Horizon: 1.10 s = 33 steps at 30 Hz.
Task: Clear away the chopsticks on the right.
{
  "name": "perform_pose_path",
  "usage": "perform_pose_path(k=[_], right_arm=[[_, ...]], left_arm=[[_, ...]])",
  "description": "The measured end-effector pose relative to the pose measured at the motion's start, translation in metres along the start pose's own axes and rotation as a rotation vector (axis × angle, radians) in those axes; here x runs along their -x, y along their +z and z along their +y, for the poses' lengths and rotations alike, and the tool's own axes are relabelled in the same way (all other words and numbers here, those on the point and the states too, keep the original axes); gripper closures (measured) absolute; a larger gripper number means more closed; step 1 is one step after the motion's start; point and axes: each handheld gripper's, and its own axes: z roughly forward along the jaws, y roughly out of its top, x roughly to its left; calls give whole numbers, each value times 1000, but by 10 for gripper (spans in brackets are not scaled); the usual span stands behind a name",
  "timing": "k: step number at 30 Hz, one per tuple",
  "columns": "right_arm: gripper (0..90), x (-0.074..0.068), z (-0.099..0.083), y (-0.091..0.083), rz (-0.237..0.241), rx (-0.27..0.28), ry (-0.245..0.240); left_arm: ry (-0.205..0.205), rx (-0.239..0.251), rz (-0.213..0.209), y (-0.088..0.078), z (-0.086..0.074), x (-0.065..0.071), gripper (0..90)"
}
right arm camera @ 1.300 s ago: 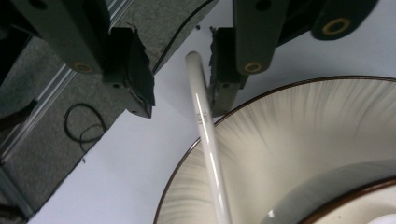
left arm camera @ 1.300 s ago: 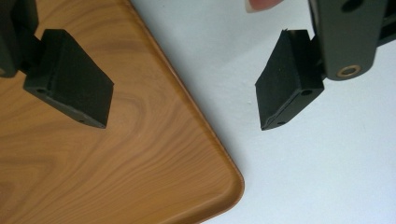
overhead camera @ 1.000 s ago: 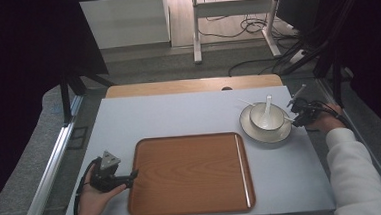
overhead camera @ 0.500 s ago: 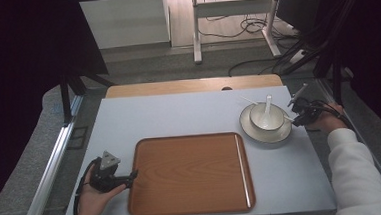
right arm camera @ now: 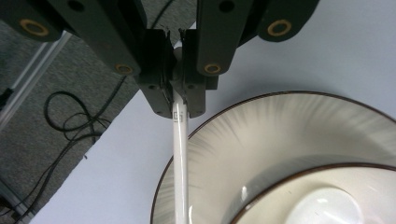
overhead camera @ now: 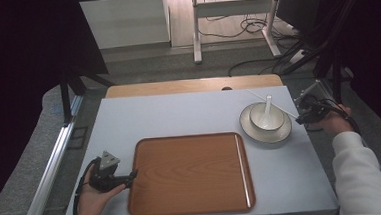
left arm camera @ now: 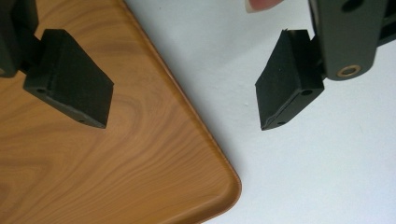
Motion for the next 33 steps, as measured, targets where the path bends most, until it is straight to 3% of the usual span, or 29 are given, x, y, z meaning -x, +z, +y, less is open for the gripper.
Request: perform_pose_path(k=[8, 16, 23, 27, 33], right_arm=[[840, 0, -6, -28, -11, 115, 67], [841, 2, -10, -28, -21, 119, 105], [841, -1, -17, -38, -20, 188, 123], [841, -8, -21, -49, -18, 237, 119], [841, -30, -24, -65, 1, 303, 91]], left_arm=[[0, 3, 0, 0, 0, 0, 188], [-2, 6, 1, -1, 0, 0, 188], [-1, 4, 0, 0, 0, 0, 188], [-1, 5, 1, -1, 1, 0, 188], [1, 9, -1, -1, 2, 1, 187]])
